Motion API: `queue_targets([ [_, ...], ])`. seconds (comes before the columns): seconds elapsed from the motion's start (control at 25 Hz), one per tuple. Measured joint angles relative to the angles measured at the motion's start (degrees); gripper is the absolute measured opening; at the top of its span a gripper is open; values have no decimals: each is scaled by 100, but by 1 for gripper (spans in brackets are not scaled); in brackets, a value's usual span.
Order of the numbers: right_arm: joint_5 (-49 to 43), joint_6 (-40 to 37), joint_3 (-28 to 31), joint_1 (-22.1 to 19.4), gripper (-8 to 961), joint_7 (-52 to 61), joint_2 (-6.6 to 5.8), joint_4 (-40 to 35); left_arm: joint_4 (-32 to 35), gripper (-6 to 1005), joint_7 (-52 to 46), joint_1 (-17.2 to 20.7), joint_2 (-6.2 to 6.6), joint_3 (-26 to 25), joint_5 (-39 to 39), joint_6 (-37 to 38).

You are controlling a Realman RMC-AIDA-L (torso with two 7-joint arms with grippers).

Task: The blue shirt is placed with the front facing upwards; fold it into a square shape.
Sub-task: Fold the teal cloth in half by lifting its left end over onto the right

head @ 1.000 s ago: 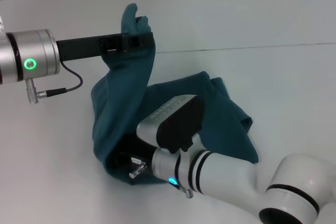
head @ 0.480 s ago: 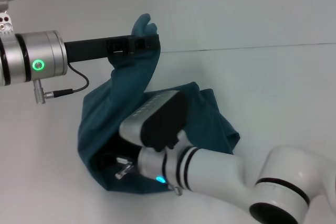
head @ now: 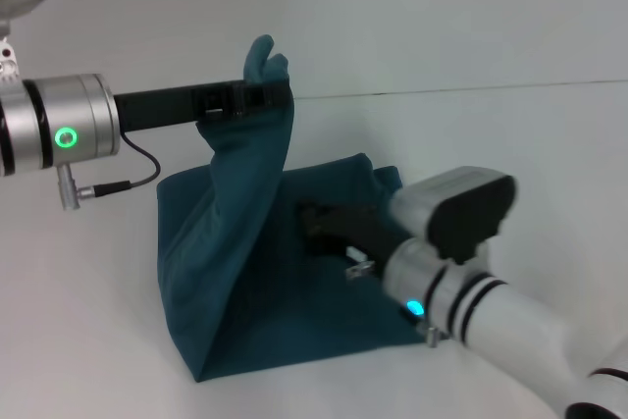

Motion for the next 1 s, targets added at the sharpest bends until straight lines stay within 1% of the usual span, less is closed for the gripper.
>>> queue_targets([
  [0.08, -1, -192, 32, -103, 34, 143, -6, -197, -99, 30, 50, 8, -3, -2, -35, -4],
  [0.2, 20, -732, 42, -235, 35, 448, -1, -643, -338, 29, 225, 19, -4, -7, -209, -7],
  [0.36, 45, -1343, 92, -273, 35, 911, 0, -1240, -745, 29, 560, 24, -10, -4, -447, -79],
  [0.48, 56, -1600, 220, -261, 36, 1203, 3, -1669, -1038, 30, 793, -10, -22, 12, -588, -198],
  [0.68, 65, -1722, 424, -218, 37, 1310, 9, -2013, -1577, 29, 1217, -168, -38, 216, -790, -536],
  [0.76, 66, -1728, 485, -213, 37, 1311, 9, -2079, -1935, 29, 1444, -263, -52, 425, -935, -810],
  [0.8, 66, -1728, 509, -214, 38, 1312, 10, -2102, -1935, 29, 1444, -263, -52, 425, -935, -810],
  [1.0, 67, -1725, 567, -225, 39, 1314, 10, -2182, -2379, 30, 1563, -397, -61, 711, -1043, -1187],
])
